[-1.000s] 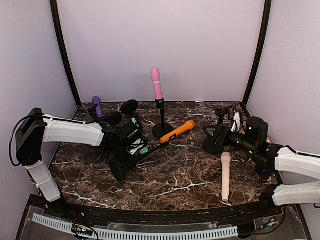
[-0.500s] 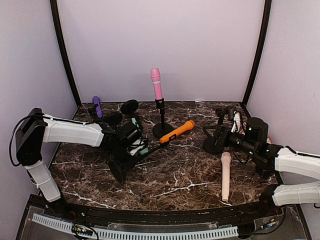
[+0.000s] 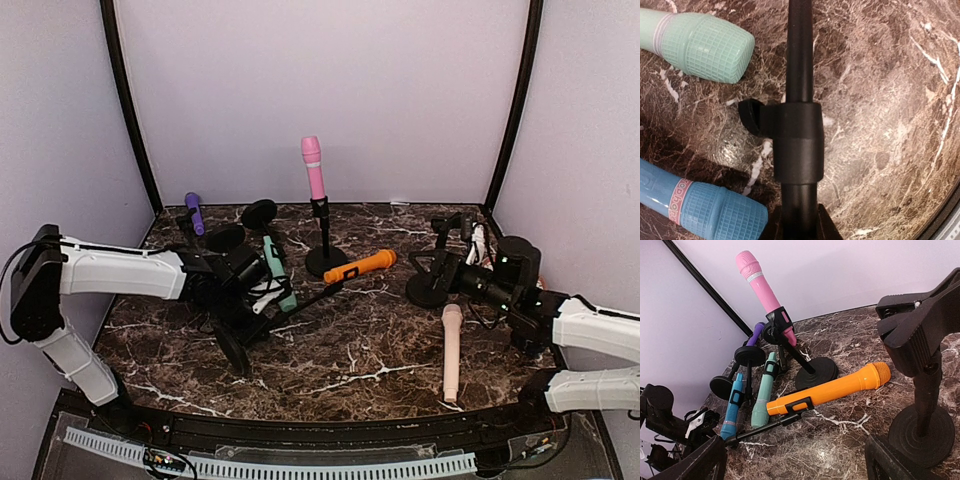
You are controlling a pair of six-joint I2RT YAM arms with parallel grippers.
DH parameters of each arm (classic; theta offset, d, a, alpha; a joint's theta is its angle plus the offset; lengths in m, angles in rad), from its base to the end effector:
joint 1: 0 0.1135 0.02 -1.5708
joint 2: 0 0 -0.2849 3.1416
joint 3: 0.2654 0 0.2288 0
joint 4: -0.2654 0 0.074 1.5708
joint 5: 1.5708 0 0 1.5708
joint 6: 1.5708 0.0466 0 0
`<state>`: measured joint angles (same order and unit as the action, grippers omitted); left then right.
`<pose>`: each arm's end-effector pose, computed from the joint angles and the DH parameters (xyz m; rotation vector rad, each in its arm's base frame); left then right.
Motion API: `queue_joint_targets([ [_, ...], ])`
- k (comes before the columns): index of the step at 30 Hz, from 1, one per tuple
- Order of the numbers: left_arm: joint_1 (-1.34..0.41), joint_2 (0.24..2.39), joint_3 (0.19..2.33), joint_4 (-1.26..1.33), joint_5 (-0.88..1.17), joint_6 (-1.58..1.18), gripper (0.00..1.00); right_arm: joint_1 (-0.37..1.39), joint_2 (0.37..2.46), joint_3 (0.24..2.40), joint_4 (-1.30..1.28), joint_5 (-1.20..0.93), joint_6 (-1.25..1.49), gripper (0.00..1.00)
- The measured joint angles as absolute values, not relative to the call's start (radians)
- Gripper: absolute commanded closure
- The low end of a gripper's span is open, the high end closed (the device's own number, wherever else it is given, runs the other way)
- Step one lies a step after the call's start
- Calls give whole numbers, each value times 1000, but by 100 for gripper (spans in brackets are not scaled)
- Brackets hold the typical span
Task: Remove the microphone from the stand
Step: Pick up the microphone stand with the microphone from the center of the board, then pick up the microphone from the microphone stand.
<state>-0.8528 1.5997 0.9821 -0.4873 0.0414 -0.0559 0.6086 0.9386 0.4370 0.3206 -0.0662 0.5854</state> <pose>0.1940 -0.2251 0.2116 1.0682 2.5030 -0.3340 0.1563 0.1127 0.2681 -0.0723 1.8439 0.9149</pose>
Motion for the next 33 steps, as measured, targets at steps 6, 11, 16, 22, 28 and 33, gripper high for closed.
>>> queue_joint_targets([
  [6, -853, 1489, 936, -418, 87, -86, 100, 609, 905, 437, 312, -63, 585, 3],
  [11, -853, 1390, 886, -312, 113, -144, 100, 616, 882, 438, 315, -87, 585, 2],
  [16, -853, 1311, 816, -163, 124, -205, 100, 647, 887, 463, 313, -120, 577, 1],
  [22, -853, 1275, 726, 44, 139, -269, 100, 722, 925, 525, 339, -127, 559, 1],
  [28, -853, 1275, 698, 162, 150, -294, 100, 772, 993, 535, 379, -126, 558, 2],
  [33, -853, 1275, 684, 241, 169, -296, 100, 796, 1076, 575, 410, -118, 567, 2],
])
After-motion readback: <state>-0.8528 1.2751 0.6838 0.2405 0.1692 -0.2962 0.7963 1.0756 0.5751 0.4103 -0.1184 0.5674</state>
